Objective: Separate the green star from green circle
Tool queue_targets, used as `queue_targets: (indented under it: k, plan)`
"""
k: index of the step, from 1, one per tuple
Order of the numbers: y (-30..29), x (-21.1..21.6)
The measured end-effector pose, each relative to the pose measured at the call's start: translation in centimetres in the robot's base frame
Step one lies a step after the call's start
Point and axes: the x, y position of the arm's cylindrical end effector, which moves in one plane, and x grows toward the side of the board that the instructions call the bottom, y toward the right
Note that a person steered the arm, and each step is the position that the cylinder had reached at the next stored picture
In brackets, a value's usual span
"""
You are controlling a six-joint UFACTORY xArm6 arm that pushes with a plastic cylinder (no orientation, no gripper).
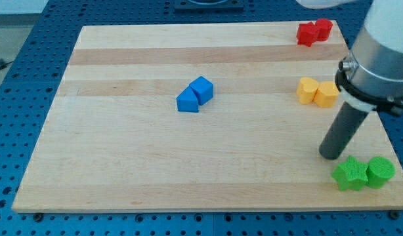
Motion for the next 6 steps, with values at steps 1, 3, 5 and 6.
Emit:
queue_targets:
  k: [1,3,5,6]
  plan:
    - [4.3,-2.3]
    - [15.0,-2.4]
    - [15.0,3.3]
    - [13.9,5.9]
